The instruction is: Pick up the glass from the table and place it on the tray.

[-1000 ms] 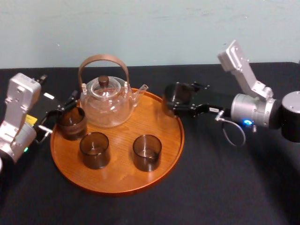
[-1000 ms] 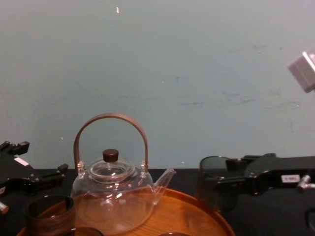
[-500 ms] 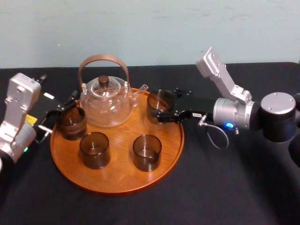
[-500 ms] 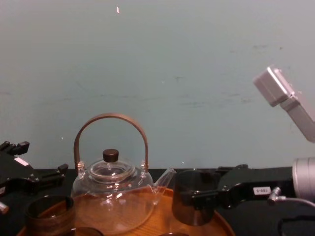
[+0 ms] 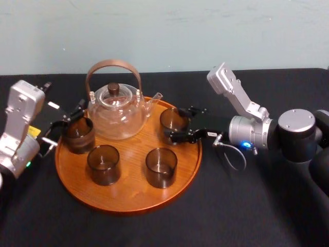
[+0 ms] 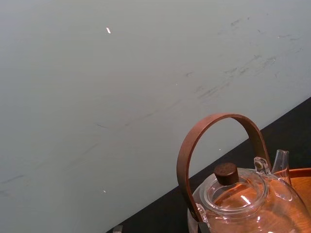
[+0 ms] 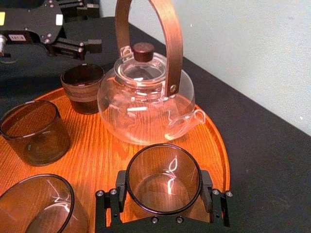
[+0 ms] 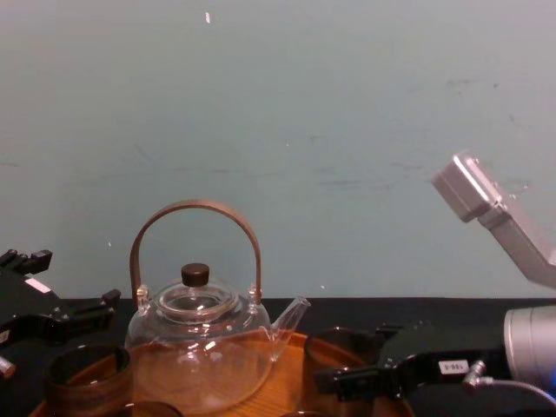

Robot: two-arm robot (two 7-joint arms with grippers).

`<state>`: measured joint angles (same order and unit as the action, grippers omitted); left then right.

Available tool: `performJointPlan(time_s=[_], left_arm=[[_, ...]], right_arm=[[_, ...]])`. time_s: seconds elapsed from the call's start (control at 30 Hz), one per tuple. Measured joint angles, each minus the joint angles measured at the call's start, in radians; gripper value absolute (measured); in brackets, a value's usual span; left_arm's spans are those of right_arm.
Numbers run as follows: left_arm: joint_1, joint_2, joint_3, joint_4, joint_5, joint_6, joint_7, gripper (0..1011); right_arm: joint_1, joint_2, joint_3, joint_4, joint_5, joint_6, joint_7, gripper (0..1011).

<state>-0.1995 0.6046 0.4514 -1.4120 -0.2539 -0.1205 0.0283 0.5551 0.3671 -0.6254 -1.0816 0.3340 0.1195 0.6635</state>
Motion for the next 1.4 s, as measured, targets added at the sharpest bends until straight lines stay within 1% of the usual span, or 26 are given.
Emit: performJointPlan(time_s=[0.43,0.73,0.8,0.83,0.87,0.97,1.4], left_arm=[[0.0,0.0,0.0,0.0,0.0,0.0,0.0,1001],[0.0,0.0,0.0,0.0,0.0,0.0,0.0,1001],[0.0,0.0,0.0,0.0,0.0,0.0,0.0,1001],[0.0,0.0,0.0,0.0,0.0,0.0,0.0,1001],[0.0,0.0,0.0,0.0,0.0,0.0,0.0,1001],[0.0,0.0,0.0,0.0,0.0,0.0,0.0,1001],[0.0,0.0,0.0,0.0,0.0,0.0,0.0,1001]], right_arm=[[-0.006,-0.008,-0.006,0.016,-0.02,-0.003,-0.005,901],[-0.006,-0.007,-0.006,0.017,-0.019,-0.003,-0.005,901],[-0.006,-0.007,-0.006,0.018,-0.021,-0.001,-0.004,918],[-0.007,-0.007,-0.006,0.018,-0.021,-0.001,-0.004,956],[-0.007,-0.007,-0.006,0.018,-0.021,-0.001,-0.004,971],[-0.007,-0.007,-0.006,0.018,-0.021,-0.001,-0.004,1002],[-0.006,-0.007,-0.005,0.018,-0.018,-0.001,-0.003,1002]])
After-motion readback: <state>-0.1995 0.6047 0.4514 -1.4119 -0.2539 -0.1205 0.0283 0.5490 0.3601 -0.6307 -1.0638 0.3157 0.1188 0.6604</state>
